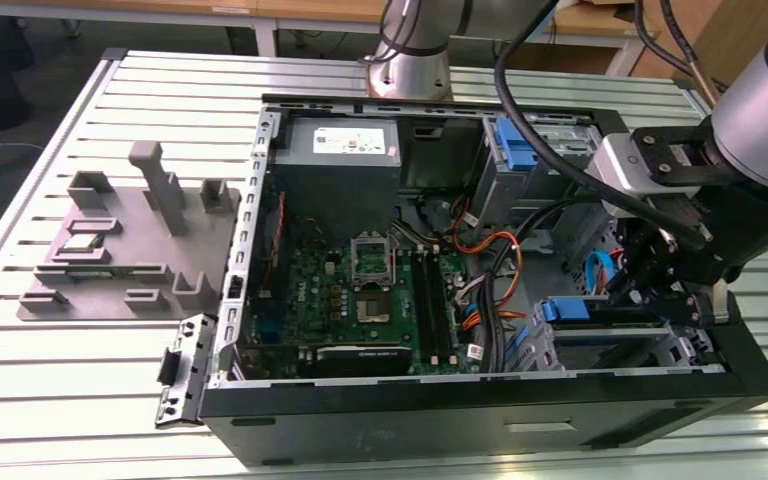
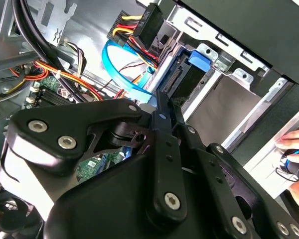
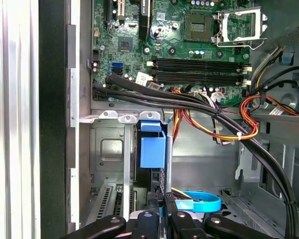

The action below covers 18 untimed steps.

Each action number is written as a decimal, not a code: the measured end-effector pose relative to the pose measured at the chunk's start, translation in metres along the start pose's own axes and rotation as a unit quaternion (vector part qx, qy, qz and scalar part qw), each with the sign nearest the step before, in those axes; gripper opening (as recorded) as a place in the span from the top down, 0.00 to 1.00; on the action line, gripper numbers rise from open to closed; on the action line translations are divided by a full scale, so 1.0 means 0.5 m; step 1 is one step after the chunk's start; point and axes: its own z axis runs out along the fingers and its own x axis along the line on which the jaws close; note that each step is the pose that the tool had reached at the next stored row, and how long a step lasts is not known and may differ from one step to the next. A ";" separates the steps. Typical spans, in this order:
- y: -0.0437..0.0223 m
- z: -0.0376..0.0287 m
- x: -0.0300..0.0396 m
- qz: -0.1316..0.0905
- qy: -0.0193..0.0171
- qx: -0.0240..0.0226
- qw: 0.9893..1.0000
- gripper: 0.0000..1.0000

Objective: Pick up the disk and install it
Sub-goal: 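Insert the first disk wire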

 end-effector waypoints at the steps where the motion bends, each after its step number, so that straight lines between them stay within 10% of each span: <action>1: 0.001 0.001 0.000 0.000 0.000 0.000 1.000 0.84; 18: 0.002 0.005 -0.001 0.000 0.000 0.001 1.000 0.84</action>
